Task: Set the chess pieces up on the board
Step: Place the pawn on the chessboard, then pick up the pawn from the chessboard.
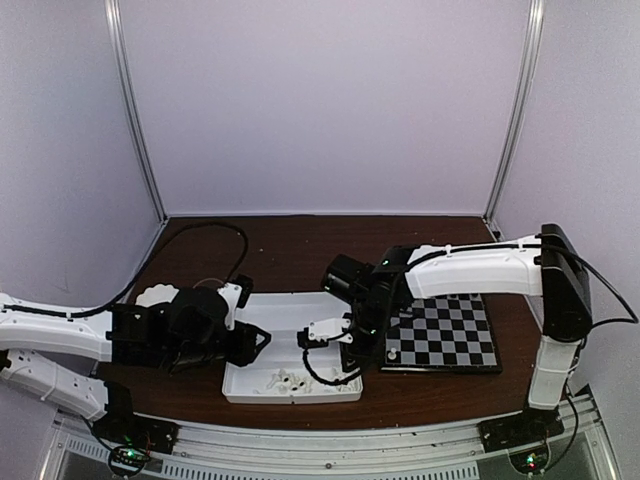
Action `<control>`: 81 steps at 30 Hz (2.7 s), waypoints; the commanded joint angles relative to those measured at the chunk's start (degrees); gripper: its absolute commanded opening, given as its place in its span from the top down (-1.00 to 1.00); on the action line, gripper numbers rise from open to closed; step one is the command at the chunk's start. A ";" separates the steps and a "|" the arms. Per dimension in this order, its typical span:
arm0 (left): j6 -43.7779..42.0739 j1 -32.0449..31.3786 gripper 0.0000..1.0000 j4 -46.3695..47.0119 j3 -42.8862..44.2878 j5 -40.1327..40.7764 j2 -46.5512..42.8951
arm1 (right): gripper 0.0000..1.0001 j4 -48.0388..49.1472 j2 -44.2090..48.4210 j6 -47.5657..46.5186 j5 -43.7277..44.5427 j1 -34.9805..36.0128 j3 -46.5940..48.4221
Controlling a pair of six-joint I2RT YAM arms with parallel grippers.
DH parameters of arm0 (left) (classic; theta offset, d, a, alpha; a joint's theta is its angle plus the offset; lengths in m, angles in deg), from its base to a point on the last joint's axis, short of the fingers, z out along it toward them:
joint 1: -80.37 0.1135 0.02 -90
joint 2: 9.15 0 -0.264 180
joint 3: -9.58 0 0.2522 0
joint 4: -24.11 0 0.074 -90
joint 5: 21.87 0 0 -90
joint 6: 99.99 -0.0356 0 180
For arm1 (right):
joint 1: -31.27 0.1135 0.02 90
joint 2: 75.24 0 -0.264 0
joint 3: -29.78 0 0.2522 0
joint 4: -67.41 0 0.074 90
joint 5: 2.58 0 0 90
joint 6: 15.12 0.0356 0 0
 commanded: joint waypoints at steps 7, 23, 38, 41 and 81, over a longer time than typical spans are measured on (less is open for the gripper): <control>-7.12 0.30 0.17 2.24 3.66 1.37 4.33 | 0.74 -15.81 10.78 -7.76 17.73 0.08 -10.56; -8.61 0.27 0.16 2.61 6.43 -0.13 8.28 | 0.74 -11.77 14.91 -18.87 42.80 -4.42 -26.55; -8.03 0.30 0.17 2.25 6.72 -0.47 8.57 | 0.41 -9.23 12.73 -22.72 40.57 -11.54 -26.11; -8.11 0.25 0.17 2.23 6.88 -0.58 8.84 | 0.38 -9.86 14.13 -22.90 39.40 -12.65 -25.67; -11.69 0.28 0.15 3.78 13.65 -4.85 16.57 | 0.08 -5.49 36.32 -41.10 11.50 -45.09 -34.88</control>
